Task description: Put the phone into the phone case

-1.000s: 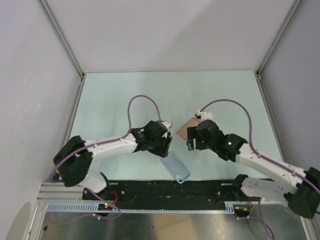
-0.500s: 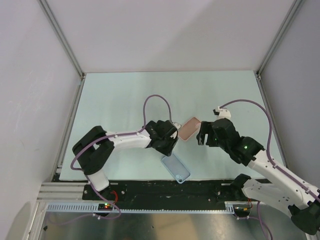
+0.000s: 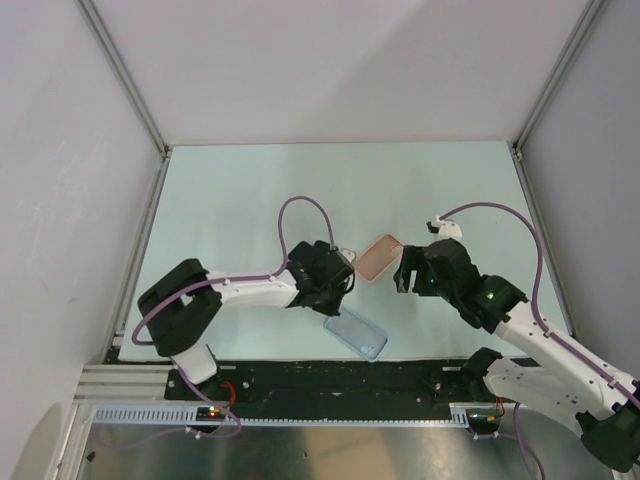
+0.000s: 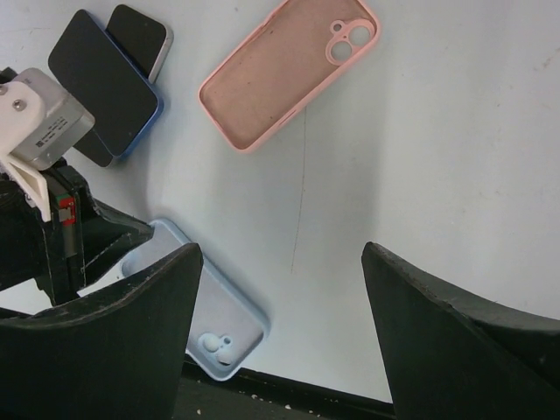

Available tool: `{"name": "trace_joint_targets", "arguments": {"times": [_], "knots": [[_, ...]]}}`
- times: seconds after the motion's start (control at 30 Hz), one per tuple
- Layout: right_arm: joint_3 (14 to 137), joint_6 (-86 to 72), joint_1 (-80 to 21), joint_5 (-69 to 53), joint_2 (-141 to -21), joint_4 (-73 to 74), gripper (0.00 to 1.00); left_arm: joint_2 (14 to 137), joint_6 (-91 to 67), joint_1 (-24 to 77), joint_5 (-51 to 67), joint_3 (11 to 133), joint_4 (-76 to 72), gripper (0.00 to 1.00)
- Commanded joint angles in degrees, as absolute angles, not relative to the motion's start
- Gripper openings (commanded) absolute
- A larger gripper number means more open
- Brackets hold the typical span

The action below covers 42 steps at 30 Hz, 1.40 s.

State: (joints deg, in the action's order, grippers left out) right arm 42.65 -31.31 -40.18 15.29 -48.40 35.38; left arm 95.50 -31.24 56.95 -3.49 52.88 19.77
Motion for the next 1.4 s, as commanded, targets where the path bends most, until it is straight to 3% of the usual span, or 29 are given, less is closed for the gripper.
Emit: {"name": "trace_joint_targets", "arguments": {"times": [0.0, 0.43, 0.73, 0.8, 0.93, 1.0, 1.2, 1.37], "knots": [[42.63, -31.9, -39.85, 15.09, -47.81, 33.27, 0.8, 91.39, -41.97, 57.56, -9.95, 51.33, 20.47, 0.01], [41.93, -33.5, -39.73, 15.74, -48.3, 32.96, 0.8, 87.1, -70.81, 57.3, -20.98, 47.75, 20.42, 0.0], [41.2, -33.83, -39.69, 14.89, -49.32, 31.74, 0.8, 85.06, -78.67, 58.79, -22.92, 44.43, 19.28, 0.02], [41.15, -33.84, -39.65, 14.62, -49.86, 31.31, 0.8, 84.87, -78.64, 59.41, -22.78, 43.98, 18.71, 0.13], [41.13, -33.91, -39.66, 14.49, -50.36, 30.71, 0.81, 80.02, -77.01, 60.22, -23.58, 41.57, 18.36, 0.58], [41.13, -33.81, -39.34, 14.48, -50.14, 30.35, 0.82, 76.12, -75.77, 60.23, -24.57, 39.84, 18.52, 0.69], [41.2, -34.39, -37.36, 12.57, -49.31, 29.15, 0.83, 67.8, -74.95, 54.61, -27.66, 40.34, 24.12, 0.76], [41.22, -34.46, -36.56, 11.23, -49.39, 28.96, 0.83, 71.63, -74.27, 45.95, -31.73, 47.09, 29.07, 0.8]]}}
